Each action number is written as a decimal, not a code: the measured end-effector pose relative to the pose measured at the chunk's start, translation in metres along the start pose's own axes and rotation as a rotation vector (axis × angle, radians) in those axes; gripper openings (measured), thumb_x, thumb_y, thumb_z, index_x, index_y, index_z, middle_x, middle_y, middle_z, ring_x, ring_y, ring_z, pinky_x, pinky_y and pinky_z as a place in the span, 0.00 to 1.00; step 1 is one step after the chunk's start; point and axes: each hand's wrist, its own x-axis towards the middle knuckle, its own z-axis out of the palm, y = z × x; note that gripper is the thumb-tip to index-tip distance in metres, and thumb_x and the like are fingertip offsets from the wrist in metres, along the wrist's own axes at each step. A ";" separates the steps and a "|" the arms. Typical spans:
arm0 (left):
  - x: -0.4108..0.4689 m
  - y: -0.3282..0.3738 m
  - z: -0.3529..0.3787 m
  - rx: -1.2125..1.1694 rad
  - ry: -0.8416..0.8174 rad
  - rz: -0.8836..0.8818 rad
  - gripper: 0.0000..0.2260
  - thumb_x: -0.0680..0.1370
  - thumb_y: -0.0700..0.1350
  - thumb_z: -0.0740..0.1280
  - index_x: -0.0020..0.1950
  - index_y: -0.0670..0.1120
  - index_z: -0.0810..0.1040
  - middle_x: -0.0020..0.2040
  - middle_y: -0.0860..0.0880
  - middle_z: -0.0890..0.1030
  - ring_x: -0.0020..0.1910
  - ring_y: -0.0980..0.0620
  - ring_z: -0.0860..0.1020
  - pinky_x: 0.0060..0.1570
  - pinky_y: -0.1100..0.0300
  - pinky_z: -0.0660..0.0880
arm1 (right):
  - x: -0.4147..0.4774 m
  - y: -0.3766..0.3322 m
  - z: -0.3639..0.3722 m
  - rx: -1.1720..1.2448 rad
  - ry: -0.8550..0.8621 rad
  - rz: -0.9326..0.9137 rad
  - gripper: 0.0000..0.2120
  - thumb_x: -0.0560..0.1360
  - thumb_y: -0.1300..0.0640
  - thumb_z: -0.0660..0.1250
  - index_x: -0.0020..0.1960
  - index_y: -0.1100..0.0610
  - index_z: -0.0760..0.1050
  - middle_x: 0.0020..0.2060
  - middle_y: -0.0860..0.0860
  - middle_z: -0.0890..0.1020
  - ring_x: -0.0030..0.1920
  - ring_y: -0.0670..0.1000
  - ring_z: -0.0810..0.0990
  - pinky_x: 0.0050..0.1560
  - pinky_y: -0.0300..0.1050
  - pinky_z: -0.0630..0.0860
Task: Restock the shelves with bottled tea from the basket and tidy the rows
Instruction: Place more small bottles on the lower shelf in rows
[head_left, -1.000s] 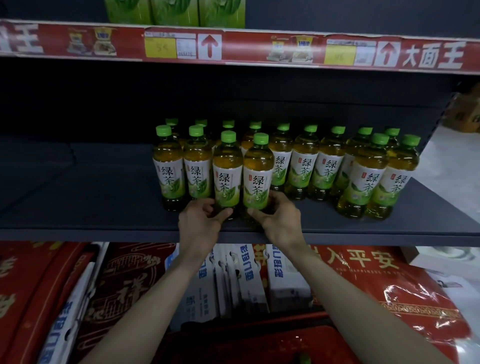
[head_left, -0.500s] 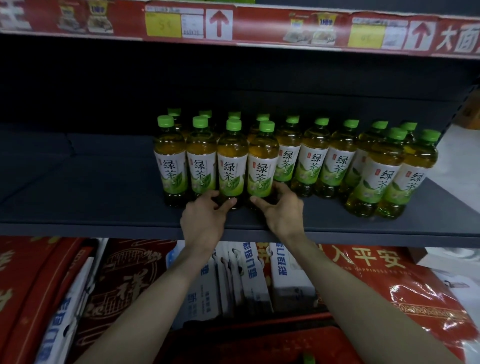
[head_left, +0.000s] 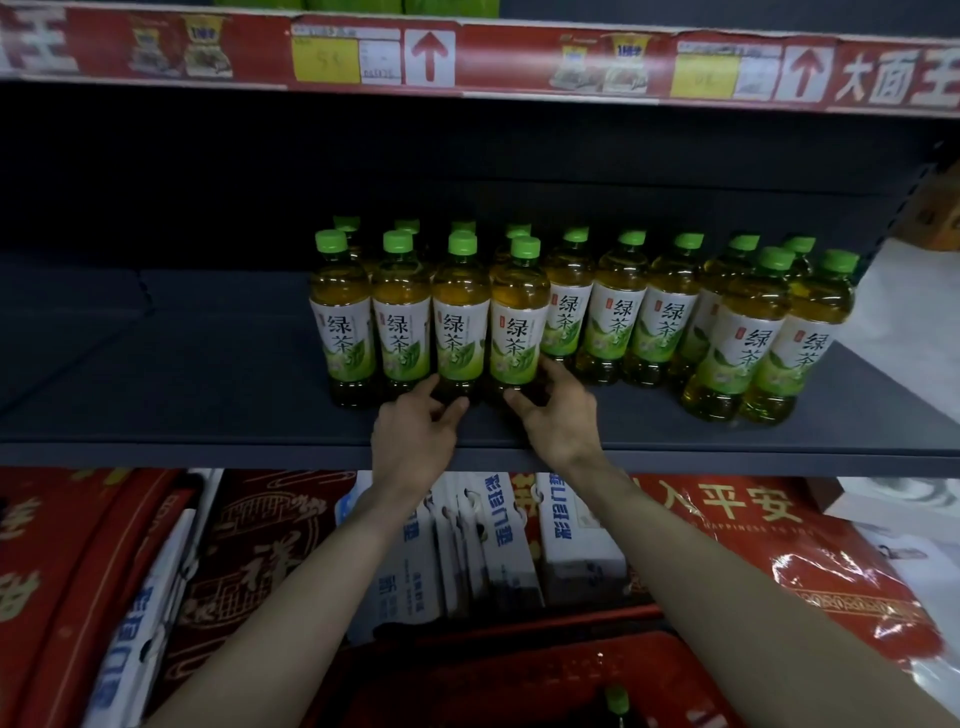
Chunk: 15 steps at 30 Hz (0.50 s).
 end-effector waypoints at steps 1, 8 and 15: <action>-0.002 0.000 -0.001 -0.007 -0.023 0.022 0.21 0.82 0.51 0.71 0.73 0.46 0.77 0.41 0.53 0.84 0.49 0.51 0.83 0.56 0.52 0.80 | -0.003 -0.001 -0.002 0.010 -0.002 0.011 0.25 0.78 0.55 0.75 0.73 0.54 0.74 0.66 0.51 0.82 0.68 0.50 0.78 0.67 0.39 0.72; -0.026 0.019 -0.003 -0.100 -0.070 0.097 0.15 0.82 0.44 0.71 0.68 0.45 0.81 0.51 0.54 0.87 0.54 0.57 0.82 0.64 0.60 0.75 | -0.036 0.002 -0.024 0.003 0.009 0.000 0.19 0.80 0.55 0.73 0.69 0.57 0.77 0.62 0.51 0.83 0.59 0.42 0.77 0.58 0.29 0.69; -0.066 0.032 -0.009 -0.038 -0.128 0.136 0.16 0.80 0.45 0.73 0.68 0.47 0.82 0.52 0.55 0.87 0.52 0.59 0.83 0.64 0.63 0.76 | -0.078 0.015 -0.049 0.040 0.005 0.040 0.14 0.79 0.54 0.73 0.64 0.56 0.81 0.56 0.48 0.85 0.58 0.47 0.83 0.62 0.40 0.78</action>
